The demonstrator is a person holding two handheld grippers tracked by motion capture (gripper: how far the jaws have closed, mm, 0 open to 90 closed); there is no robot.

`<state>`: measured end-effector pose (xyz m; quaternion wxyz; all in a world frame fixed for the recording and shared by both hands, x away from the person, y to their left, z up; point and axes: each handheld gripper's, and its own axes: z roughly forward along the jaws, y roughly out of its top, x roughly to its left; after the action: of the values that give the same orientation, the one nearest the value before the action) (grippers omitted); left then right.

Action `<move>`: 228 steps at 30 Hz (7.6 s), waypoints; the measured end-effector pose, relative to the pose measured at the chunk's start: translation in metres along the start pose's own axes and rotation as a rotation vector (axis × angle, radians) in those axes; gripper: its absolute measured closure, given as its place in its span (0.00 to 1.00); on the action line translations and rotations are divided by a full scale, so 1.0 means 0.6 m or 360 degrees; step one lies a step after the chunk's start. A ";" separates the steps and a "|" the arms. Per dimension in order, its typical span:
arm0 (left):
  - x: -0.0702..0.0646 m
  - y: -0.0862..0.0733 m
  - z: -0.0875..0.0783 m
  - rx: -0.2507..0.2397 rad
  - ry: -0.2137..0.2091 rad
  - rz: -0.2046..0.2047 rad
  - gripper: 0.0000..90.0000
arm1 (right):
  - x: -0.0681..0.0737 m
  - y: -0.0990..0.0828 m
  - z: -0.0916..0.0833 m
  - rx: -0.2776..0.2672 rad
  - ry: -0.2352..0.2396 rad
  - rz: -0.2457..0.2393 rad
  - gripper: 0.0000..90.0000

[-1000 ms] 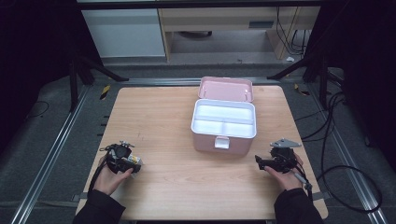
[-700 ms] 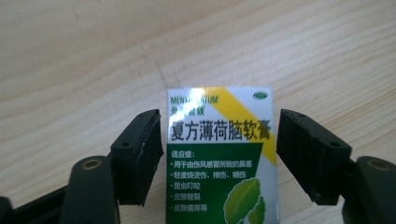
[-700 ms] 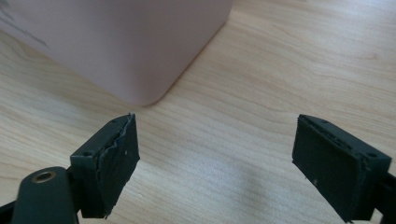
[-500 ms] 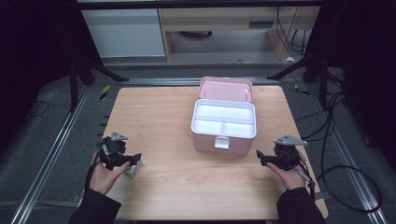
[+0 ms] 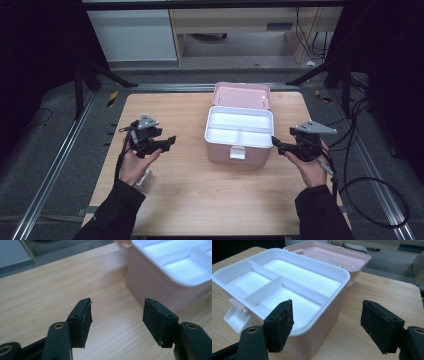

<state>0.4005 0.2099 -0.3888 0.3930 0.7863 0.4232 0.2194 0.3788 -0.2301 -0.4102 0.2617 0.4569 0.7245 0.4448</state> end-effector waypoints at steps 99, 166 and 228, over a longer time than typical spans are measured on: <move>0.028 0.091 0.041 0.0108 -0.0468 0.0442 0.59 | 0.068 0.128 0.092 0.0071 0.0349 -0.0595 0.54; -0.008 0.134 0.157 0.0931 -0.0735 0.1317 0.96 | 0.120 0.164 0.230 0.1232 0.0742 -0.1342 0.94; -0.147 -0.079 -0.036 0.1061 -0.0801 0.1338 0.98 | 0.282 -0.018 0.026 0.1110 0.1019 -0.1405 0.99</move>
<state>0.3143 0.1613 -0.4148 0.0924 0.9954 0.0152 0.0181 0.3111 -0.0742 -0.4222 0.0271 0.0190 0.9884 0.1482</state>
